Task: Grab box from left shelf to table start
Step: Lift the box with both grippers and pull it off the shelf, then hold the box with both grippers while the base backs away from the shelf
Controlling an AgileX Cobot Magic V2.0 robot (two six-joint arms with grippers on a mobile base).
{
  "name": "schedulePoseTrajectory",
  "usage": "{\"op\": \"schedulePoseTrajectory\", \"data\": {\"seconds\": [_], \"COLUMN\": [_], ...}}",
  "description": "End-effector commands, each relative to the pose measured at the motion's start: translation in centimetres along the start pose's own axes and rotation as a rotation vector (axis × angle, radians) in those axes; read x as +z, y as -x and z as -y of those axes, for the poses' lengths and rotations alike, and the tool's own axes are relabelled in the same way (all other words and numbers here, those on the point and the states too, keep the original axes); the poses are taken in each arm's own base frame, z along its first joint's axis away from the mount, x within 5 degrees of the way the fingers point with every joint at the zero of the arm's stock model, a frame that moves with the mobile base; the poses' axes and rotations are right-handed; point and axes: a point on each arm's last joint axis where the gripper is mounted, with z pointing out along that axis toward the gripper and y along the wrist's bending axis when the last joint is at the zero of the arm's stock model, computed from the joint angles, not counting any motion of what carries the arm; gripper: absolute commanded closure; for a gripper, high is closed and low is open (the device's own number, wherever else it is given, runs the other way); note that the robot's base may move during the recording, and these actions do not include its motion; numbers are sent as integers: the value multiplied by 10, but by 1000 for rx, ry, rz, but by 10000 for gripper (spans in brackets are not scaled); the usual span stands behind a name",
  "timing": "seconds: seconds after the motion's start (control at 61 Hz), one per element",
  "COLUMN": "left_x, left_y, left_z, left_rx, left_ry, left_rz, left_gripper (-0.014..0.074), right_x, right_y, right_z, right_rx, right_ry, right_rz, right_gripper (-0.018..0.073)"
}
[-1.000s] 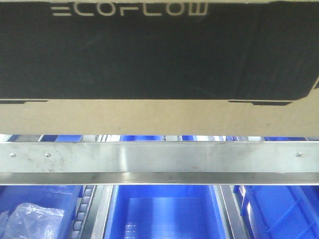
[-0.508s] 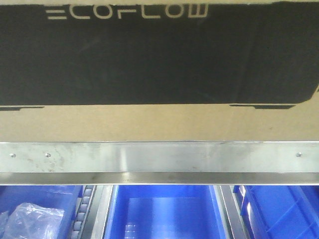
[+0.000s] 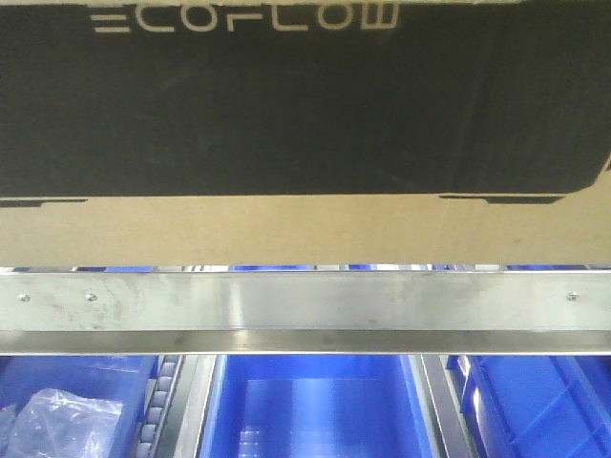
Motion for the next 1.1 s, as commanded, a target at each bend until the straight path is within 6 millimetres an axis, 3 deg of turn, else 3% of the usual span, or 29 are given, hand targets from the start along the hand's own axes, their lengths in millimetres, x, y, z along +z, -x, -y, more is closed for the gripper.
{"op": "schedulePoseTrajectory", "data": {"seconds": [0.0,1.081], "left_x": [-19,-19], "left_y": [19,19], "left_z": [2,3], "left_rx": [-24,-26], "left_ry": [-86,-89], "left_rz": [209,206], "left_gripper": [683,683], "right_x": [-8,-8], "right_y": [17,17], "right_z": [2,2], "right_rx": [-45,-45], "right_ry": [-41,-41], "right_rz": [152,152], "right_gripper": [541,541]}}
